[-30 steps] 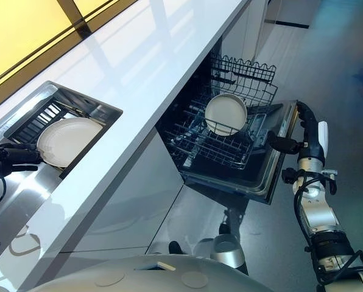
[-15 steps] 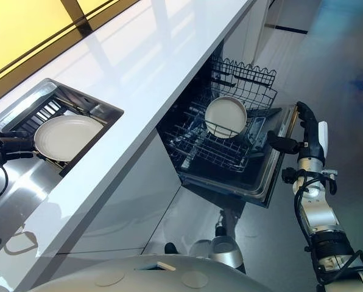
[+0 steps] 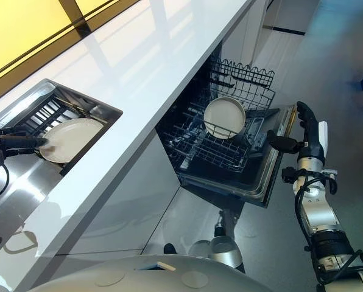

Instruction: Pick up plates and place into dishwasher.

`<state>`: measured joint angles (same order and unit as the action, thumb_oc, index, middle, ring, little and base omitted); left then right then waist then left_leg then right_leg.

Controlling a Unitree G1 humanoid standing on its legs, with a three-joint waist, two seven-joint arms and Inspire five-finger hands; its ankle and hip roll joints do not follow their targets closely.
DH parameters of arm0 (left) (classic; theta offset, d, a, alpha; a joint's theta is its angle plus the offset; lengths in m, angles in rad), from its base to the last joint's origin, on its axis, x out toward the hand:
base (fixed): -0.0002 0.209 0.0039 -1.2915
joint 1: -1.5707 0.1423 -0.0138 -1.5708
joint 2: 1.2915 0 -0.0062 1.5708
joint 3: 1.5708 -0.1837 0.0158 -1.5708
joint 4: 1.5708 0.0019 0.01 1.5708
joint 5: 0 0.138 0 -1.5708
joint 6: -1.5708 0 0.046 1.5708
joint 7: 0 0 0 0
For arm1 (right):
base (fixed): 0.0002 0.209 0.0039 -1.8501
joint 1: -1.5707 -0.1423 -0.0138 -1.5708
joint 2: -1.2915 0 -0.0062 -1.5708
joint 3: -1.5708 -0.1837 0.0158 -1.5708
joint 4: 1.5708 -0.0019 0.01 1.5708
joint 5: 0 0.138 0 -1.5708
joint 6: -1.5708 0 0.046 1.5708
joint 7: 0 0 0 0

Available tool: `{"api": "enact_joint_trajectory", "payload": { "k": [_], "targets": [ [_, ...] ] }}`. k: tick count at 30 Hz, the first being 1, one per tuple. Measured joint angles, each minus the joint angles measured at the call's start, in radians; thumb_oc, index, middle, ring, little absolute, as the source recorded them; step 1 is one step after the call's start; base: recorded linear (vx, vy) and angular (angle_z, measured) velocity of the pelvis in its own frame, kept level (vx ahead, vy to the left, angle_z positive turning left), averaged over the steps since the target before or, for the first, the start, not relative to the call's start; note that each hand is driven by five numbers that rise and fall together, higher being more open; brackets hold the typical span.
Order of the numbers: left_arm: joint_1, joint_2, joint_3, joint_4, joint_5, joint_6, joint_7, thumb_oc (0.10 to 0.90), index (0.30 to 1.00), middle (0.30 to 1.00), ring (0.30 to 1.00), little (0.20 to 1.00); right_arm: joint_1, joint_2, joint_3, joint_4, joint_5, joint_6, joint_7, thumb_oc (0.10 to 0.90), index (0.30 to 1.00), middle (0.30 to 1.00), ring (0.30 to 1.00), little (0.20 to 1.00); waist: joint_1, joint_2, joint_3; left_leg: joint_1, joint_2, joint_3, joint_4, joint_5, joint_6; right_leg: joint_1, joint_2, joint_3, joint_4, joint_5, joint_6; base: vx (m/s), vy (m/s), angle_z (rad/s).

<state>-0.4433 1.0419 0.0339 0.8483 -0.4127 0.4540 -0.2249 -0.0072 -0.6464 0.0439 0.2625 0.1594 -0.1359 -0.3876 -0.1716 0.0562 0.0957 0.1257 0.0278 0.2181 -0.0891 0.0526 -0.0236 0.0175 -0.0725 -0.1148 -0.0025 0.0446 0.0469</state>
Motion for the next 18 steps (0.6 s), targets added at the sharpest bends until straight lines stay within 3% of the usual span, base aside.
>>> {"api": "enact_joint_trajectory", "payload": {
  "k": [9, 14, 18],
  "targets": [
    [-0.042, -0.043, -0.001, -0.011, -0.099, 0.000, 0.020, 0.800, 0.900, 0.900, 0.900, 0.900, -0.001, 0.002, 0.001, 0.000, -0.001, 0.000, 0.000, 0.800, 0.900, 0.900, 0.900, 0.900, -0.003, 0.000, 0.000, 0.000, 0.001, -0.006, 0.000, -0.001, -0.001, 0.008, 0.001, -0.007, -0.011, 0.001, -0.001, 0.00, -0.001, 0.01],
    [-0.044, -0.056, -0.043, -0.011, -0.093, 0.000, 0.028, 0.800, 0.900, 0.900, 0.900, 0.900, -0.014, 0.002, 0.005, 0.000, -0.001, 0.001, 0.000, 0.800, 0.900, 0.900, 0.900, 0.900, -0.014, -0.003, 0.002, 0.000, 0.002, -0.013, 0.000, -0.003, -0.004, 0.008, 0.003, -0.007, -0.014, 0.001, -0.001, 0.02, 0.007, -0.01],
    [-0.053, -0.055, -0.051, -0.007, -0.006, -0.001, 0.042, 0.800, 0.900, 0.900, 0.900, 0.900, -0.023, 0.002, 0.005, 0.000, -0.001, 0.002, 0.000, 0.800, 0.900, 0.900, 0.900, 0.900, -0.025, -0.003, 0.002, 0.000, 0.004, -0.015, 0.000, -0.004, -0.005, 0.008, 0.005, -0.007, -0.015, 0.001, -0.001, 0.08, 0.022, -0.01]
  ]
}}
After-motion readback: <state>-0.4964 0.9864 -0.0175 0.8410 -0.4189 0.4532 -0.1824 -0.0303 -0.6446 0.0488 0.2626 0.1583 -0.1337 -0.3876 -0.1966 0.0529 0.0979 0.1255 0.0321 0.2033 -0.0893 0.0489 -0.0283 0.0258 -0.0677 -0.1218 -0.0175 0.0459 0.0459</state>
